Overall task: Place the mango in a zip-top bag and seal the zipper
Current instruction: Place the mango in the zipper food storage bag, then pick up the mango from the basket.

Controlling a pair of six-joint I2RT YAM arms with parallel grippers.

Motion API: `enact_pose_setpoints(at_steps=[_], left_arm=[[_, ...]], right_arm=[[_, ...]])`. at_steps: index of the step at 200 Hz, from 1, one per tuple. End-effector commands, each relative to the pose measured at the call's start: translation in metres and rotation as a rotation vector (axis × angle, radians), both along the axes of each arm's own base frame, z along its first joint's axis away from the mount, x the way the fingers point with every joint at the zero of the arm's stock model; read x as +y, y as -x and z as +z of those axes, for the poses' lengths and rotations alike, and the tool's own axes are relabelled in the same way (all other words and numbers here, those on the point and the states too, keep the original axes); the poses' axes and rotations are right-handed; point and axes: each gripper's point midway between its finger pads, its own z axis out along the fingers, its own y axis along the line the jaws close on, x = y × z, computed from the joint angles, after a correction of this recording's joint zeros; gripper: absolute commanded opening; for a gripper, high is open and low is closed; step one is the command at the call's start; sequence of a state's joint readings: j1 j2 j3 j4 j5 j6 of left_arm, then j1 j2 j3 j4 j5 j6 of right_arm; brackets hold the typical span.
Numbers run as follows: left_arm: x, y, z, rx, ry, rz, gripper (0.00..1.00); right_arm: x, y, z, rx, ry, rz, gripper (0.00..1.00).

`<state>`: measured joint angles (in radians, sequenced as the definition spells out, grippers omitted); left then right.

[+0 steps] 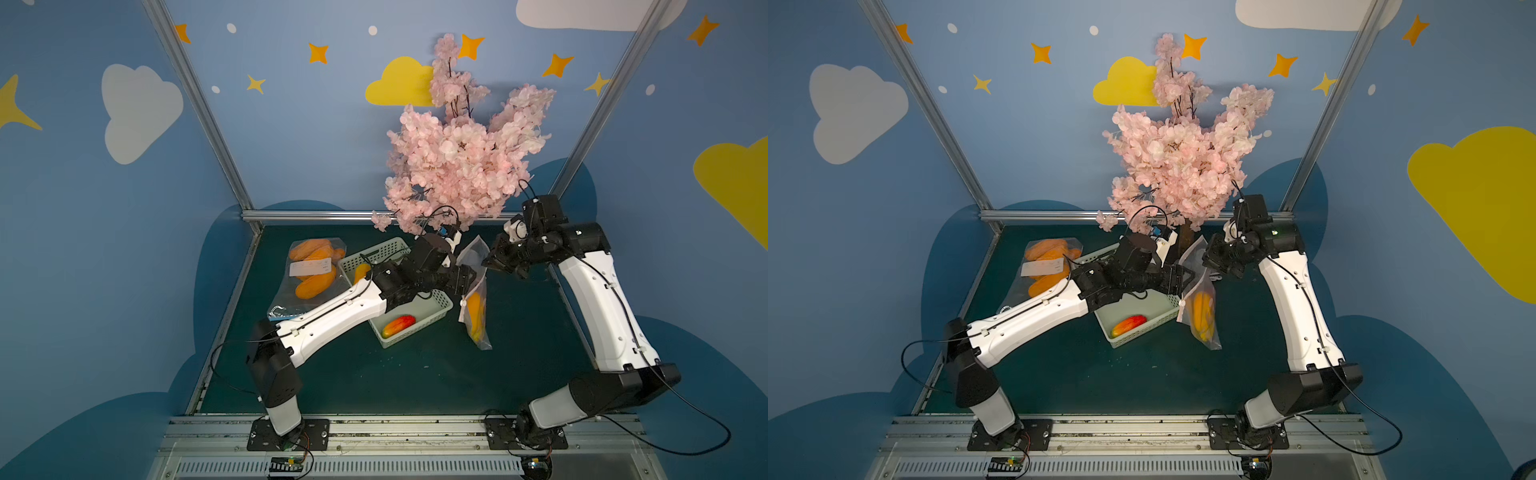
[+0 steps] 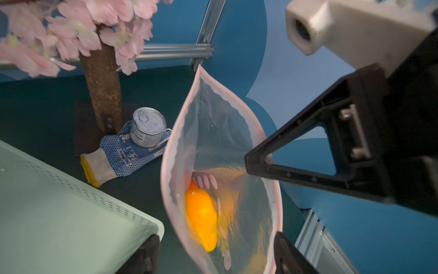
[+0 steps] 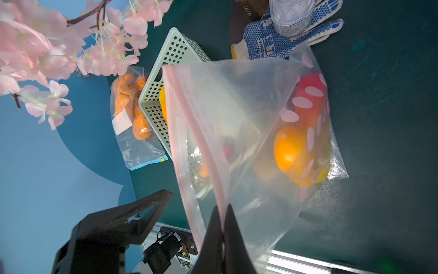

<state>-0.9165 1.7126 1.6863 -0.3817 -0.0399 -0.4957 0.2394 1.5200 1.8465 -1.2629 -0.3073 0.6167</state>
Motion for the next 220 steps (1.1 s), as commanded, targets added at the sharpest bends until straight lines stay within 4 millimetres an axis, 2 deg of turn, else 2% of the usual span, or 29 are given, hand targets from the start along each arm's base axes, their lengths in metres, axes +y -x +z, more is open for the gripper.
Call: enact_pose_setpoints(at_steps=[1, 22, 39, 49, 64, 82, 113, 139, 149, 171, 205, 220], left_arm=[[0.044, 0.000, -0.008, 0.003, -0.108, 0.084, 0.76], [0.096, -0.013, -0.048, 0.074, -0.256, 0.214, 0.76], [0.143, -0.027, -0.089, 0.134, -0.447, 0.333, 0.75], [0.164, -0.038, -0.111, 0.177, -0.532, 0.379, 0.75], [0.193, -0.063, -0.143, 0.270, -0.600, 0.440, 0.76], [0.221, -0.093, -0.167, 0.368, -0.669, 0.504, 0.77], [0.236, -0.137, -0.193, 0.450, -0.755, 0.480, 0.83], [0.253, -0.159, -0.222, 0.514, -0.772, 0.512, 0.83], [0.257, -0.163, -0.228, 0.534, -0.774, 0.524, 0.83], [0.248, -0.169, -0.239, 0.545, -0.755, 0.482, 0.85], [0.254, -0.162, -0.264, 0.590, -0.811, 0.489, 0.84], [0.251, -0.160, -0.274, 0.611, -0.810, 0.473, 0.79]], right_arm=[[0.002, 0.001, 0.001, -0.011, -0.002, 0.004, 0.00], [0.004, -0.001, 0.001, -0.017, -0.015, 0.003, 0.00], [0.005, -0.002, 0.001, -0.018, -0.019, 0.006, 0.00], [0.005, -0.003, 0.001, -0.018, -0.018, 0.006, 0.00], [0.006, -0.002, 0.001, -0.019, -0.020, 0.011, 0.00], [0.006, -0.001, 0.002, -0.019, -0.018, 0.014, 0.00], [0.005, -0.001, 0.003, -0.018, -0.014, 0.012, 0.00], [0.005, 0.000, 0.004, -0.015, -0.011, 0.013, 0.00], [0.004, 0.000, 0.004, -0.014, -0.008, 0.012, 0.00], [0.004, 0.001, 0.003, -0.007, -0.006, 0.014, 0.00], [0.005, 0.000, 0.000, 0.002, -0.011, 0.013, 0.00], [0.006, -0.001, 0.000, 0.001, -0.014, 0.015, 0.00]])
